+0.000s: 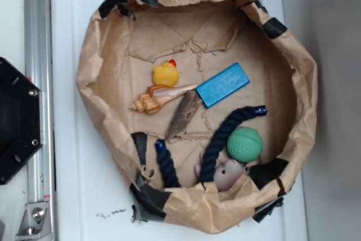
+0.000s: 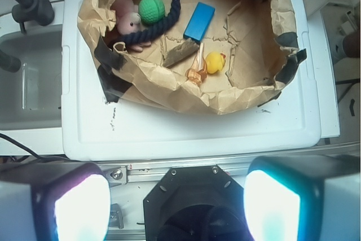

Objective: Grab the shell.

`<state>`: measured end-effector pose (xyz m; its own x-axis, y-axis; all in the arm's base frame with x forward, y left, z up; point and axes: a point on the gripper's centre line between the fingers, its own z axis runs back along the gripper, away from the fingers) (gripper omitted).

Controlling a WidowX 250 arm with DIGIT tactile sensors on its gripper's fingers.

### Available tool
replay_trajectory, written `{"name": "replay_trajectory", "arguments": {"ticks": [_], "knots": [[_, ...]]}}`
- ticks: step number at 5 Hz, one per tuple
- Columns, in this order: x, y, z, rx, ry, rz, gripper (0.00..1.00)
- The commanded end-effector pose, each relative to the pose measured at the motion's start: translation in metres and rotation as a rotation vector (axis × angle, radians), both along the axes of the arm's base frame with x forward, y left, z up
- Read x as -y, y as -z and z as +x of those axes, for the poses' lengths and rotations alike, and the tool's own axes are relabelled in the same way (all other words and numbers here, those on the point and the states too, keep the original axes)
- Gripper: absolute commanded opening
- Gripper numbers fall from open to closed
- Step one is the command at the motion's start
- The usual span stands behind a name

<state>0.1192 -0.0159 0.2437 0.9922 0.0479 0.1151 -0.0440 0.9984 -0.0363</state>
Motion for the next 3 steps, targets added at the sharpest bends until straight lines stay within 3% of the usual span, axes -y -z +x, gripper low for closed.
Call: {"name": "replay_trajectory", "arguments": {"ticks": [1,3], "knots": [[0.000,0.000,0.000,0.000,0.000,0.000,1.00],[-0.025,0.068,0.098,0.005,-0.105,0.074,1.00]]}}
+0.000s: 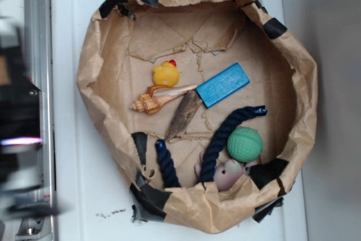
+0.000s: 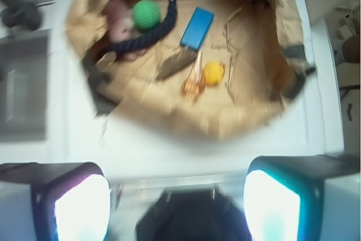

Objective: Grab the shell.

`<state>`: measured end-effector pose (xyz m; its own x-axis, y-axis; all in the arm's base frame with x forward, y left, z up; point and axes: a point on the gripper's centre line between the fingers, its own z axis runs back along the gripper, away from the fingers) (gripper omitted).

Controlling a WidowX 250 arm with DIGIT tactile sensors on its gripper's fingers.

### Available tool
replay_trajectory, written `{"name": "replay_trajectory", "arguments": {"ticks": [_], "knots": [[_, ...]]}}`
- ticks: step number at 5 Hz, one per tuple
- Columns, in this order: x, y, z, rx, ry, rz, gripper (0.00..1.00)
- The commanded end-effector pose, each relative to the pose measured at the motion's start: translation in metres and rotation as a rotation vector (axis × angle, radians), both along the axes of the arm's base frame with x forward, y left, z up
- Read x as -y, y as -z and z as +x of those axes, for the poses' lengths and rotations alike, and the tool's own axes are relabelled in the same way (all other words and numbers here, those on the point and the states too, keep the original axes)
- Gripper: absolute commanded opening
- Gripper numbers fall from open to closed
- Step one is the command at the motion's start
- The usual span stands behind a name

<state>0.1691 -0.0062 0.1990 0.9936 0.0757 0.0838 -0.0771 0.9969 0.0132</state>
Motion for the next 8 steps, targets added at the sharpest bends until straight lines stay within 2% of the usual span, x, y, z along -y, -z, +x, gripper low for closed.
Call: {"name": "replay_trajectory", "arguments": {"ticks": [1,2,3,5,6,7,8], "knots": [[-0.026,0.043,0.074,0.055,-0.125,0.018,1.00],[-0.030,0.076,0.079,0.020,-0.137,0.011,1.00],[-0.028,0.097,0.065,-0.028,-0.095,-0.022,1.00],[-0.023,0.144,0.057,-0.040,-0.010,-0.041,1.00],[-0.012,0.170,0.059,-0.048,0.029,-0.056,1.00],[0.003,0.181,0.054,-0.085,0.066,-0.074,1.00],[0.005,0.182,0.053,-0.083,0.080,-0.057,0.49]]}}
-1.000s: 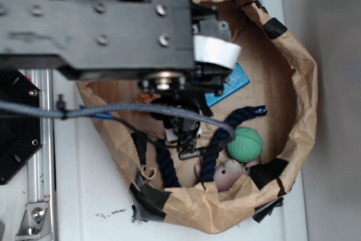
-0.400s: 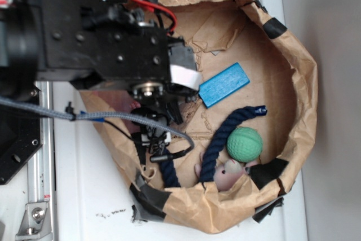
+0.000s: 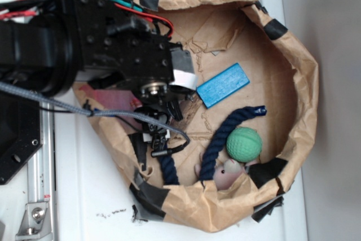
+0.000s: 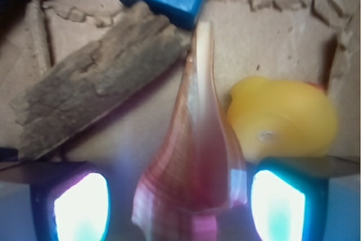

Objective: Grab the shell.

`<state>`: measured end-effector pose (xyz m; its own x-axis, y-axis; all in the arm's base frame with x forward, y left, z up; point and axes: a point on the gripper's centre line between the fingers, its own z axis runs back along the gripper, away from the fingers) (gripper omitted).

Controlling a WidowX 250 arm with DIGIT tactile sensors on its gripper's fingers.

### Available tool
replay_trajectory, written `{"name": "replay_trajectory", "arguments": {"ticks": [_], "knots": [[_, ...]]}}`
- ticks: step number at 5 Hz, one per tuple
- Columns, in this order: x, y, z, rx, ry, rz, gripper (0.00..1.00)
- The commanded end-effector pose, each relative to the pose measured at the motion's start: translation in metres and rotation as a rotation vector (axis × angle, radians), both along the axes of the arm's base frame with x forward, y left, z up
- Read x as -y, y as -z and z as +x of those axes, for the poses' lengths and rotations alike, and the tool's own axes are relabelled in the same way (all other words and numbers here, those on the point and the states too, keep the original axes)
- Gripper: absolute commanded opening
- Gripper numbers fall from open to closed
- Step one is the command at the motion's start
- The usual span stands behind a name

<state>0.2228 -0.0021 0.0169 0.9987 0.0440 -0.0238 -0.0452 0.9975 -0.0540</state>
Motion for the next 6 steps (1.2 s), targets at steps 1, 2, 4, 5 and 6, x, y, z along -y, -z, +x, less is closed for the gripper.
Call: {"name": "replay_trajectory", "arguments": {"ticks": [1,2,4,5,6], "knots": [[0.005,0.001,0.000,0.023,0.032,0.035,0.00],[0.001,0.001,0.003,0.026,0.025,0.042,0.00],[-0.003,-0.018,0.011,0.029,0.064,0.074,0.00],[-0.012,-0.068,0.012,0.145,0.121,0.094,0.00],[-0.025,-0.119,0.020,0.259,0.149,0.181,0.00]]}}
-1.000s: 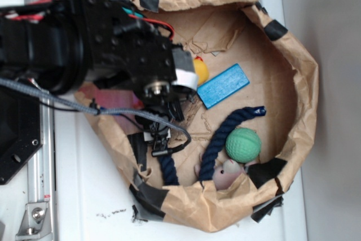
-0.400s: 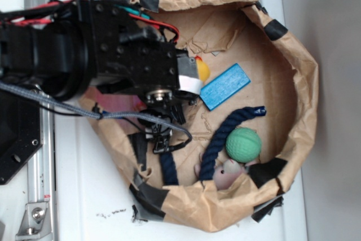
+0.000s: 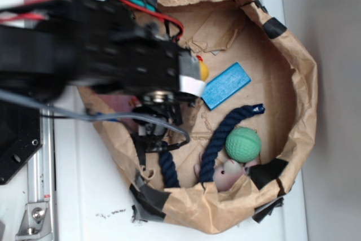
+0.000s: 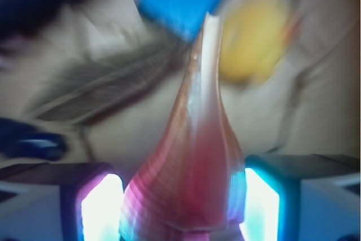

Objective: Grab the shell.

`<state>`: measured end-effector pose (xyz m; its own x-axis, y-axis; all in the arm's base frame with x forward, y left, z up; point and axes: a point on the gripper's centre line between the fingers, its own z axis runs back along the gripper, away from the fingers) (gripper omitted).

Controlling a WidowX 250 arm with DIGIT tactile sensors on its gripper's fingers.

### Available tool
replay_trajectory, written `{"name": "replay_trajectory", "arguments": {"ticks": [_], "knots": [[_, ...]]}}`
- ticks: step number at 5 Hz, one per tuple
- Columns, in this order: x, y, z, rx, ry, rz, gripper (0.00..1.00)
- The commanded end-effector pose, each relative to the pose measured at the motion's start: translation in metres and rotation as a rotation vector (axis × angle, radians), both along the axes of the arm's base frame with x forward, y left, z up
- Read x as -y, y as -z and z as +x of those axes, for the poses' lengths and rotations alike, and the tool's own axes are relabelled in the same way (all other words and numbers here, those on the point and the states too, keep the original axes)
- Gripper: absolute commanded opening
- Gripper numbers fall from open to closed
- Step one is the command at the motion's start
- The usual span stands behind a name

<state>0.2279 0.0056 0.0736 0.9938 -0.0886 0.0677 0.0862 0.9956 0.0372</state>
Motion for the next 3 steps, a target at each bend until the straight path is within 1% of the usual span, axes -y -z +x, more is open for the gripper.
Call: {"name": "replay_trajectory", "arguments": {"ticks": [1,2,3], "knots": [[-0.012,-0.113,0.022,0.160,0.051,0.101,0.00],[-0.004,-0.134,0.036,0.138,0.062,0.079,0.00],[0.000,-0.133,0.045,0.119,0.072,0.062,0.00]]}}
